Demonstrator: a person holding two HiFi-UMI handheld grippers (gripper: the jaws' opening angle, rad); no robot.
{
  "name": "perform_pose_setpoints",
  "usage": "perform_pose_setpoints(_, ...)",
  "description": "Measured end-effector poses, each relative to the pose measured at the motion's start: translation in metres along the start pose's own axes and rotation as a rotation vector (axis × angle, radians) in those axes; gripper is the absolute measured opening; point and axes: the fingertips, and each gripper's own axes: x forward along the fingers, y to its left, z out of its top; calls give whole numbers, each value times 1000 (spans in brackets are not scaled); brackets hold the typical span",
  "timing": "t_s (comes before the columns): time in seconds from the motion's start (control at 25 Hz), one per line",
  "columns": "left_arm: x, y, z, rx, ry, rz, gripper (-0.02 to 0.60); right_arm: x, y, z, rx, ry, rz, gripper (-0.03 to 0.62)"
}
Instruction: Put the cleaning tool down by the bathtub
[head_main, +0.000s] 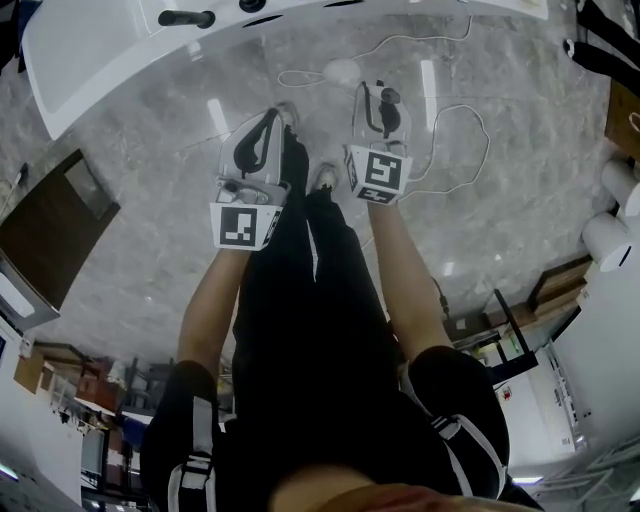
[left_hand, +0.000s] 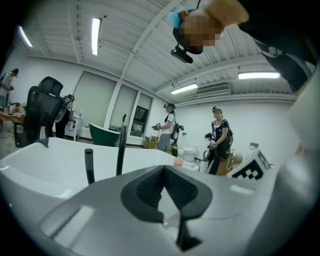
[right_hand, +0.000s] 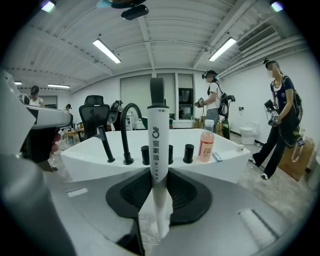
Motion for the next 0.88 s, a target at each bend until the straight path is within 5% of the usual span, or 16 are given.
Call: perform_pose_setpoints(0.88, 55, 28, -98, -41, 49, -55, 8, 102, -5, -143, 29, 121, -54, 98)
